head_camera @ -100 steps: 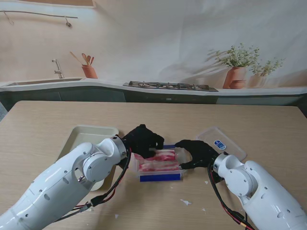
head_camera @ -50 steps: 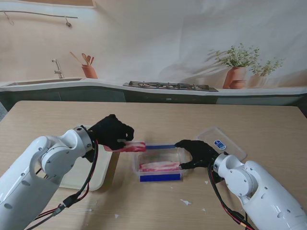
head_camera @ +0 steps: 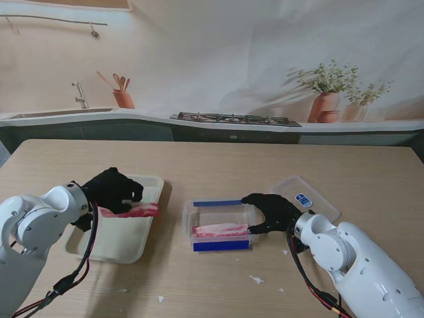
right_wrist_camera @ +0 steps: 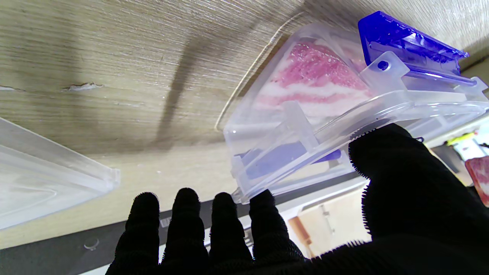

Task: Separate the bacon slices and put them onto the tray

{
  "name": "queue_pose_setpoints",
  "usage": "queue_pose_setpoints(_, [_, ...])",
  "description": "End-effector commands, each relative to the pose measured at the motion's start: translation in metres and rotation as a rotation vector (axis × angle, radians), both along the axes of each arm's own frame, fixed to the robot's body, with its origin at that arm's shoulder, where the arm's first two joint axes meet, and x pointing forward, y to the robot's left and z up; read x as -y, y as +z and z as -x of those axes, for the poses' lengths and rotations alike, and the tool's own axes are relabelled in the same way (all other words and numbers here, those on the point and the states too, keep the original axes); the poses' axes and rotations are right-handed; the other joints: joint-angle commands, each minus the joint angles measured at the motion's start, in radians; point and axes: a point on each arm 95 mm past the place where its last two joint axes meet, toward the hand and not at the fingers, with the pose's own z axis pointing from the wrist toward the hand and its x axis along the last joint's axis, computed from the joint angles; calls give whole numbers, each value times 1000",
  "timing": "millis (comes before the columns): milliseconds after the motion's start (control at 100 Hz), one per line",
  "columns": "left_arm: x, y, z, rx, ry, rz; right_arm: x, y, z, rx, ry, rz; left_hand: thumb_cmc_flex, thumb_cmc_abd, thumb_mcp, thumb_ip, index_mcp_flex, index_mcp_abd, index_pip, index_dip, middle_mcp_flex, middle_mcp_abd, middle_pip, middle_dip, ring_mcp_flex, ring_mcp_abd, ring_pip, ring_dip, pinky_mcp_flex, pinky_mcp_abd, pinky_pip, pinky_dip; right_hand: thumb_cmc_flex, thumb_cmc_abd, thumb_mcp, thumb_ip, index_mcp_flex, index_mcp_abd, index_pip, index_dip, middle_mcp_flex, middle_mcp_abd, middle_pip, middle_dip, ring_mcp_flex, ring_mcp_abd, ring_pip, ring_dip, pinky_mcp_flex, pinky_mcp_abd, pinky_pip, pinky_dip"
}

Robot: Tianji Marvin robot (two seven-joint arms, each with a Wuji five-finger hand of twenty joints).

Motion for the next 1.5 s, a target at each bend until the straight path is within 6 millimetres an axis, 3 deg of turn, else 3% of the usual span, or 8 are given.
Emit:
queue_pose_setpoints(0, [-13,-16,5,-48,24,-25,-4,-4,3,-20,7,5,37,5,62,70,28,-51,40,-4,49,-21,10,8,7,-16,-13,15,-20,-15,5,9,18,5,-2,-16,-11,10,-18,-14,-14,-15,15,5,-28,-35,-4,4,0,0,10,26])
queue_pose_setpoints(430, [-47,-53,12,-151,121,-53,-5,-4,2,-20,7,4,41,16,40,62,22,-64,37,-13,45,-29,-6,4,-8,-31,-24,9,-68,-13,-26,-4,19,6,-3,-15,-11,10,-18,-14,-14,-16,15,5,-28,-36,-8,2,-2,0,10,26])
queue_pose_setpoints(830, [-53,-76,13,-263,166,-69,-6,-4,2,-21,5,5,60,30,12,57,16,-64,33,-19,33,-28,-22,7,-33,-33,-34,4,-94,-15,-48,-17,20,6,-4,-15,-12,11,-18,-15,-13,-17,15,5,-28,-36,-8,2,-1,-1,10,26])
queue_pose_setpoints(1250, [-56,-87,20,-337,171,-94,-5,-4,3,-21,5,5,69,39,-16,58,15,-72,23,-26,23,-33,-34,5,-50,-43,-43,5,-122,-13,-68,-30,21,9,-6,-15,-11,10,-18,-15,-14,-16,15,5,-28,-36,-7,2,-2,-1,10,27])
queue_pose_setpoints(1400, [-57,-88,20,-325,168,-109,-6,-4,3,-22,4,5,89,59,-81,40,19,-61,11,-91,7,-33,-58,-23,-80,-52,-53,-25,-142,-2,-94,-47,20,11,-7,-15,-12,9,-18,-15,-14,-17,14,5,-28,-37,-8,2,-1,-1,11,27])
queue_pose_setpoints(1490, [-59,-89,20,-314,162,-119,-6,-4,3,-23,4,5,89,62,-122,33,0,-28,-36,-190,-34,-38,-115,-78,-126,-55,-80,-96,-165,3,-119,-65,20,12,-8,-15,-12,8,-18,-15,-13,-17,15,5,-28,-36,-8,2,-1,-1,11,27])
